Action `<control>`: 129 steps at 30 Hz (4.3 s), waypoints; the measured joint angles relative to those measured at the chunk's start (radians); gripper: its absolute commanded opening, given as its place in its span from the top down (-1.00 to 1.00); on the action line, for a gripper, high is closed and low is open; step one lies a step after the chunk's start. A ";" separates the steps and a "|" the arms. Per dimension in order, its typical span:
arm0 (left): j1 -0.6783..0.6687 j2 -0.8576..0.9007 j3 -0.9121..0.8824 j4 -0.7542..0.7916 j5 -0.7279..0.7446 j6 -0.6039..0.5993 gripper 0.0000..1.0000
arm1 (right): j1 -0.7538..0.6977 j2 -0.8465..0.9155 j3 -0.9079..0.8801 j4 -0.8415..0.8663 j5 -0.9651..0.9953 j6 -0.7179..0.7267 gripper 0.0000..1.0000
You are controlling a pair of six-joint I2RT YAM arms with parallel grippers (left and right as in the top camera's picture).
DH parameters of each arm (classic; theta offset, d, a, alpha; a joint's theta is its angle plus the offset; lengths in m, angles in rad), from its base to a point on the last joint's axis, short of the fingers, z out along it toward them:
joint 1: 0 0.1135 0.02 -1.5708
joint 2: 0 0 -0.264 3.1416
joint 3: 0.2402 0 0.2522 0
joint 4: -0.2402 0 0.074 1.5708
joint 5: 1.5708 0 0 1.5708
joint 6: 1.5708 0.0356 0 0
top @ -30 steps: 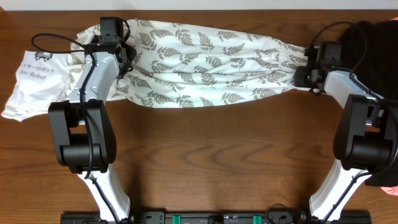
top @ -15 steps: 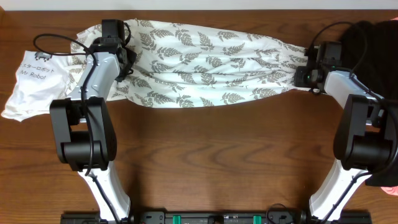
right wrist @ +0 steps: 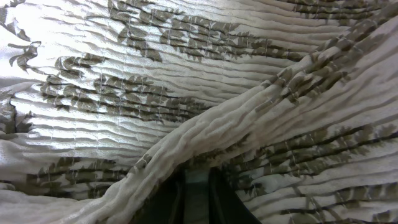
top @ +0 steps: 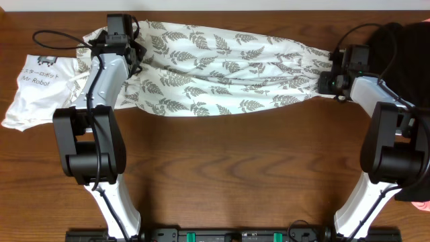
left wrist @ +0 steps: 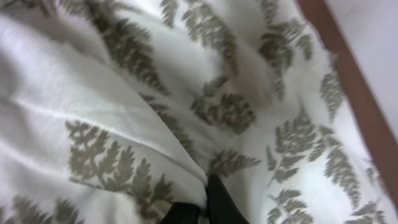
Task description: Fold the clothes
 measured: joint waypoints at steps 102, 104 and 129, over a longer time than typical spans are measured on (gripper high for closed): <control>-0.035 -0.117 -0.246 -0.399 0.050 0.538 -0.07 | 0.258 -0.021 0.077 -0.367 -0.016 -0.227 0.34; -0.035 -0.117 -0.246 -0.429 0.050 0.517 0.33 | 0.258 -0.022 0.079 -0.385 -0.014 -0.225 0.33; -0.035 -0.080 -0.242 0.105 0.053 0.514 0.31 | 0.258 -0.022 0.078 -0.376 -0.011 -0.225 0.25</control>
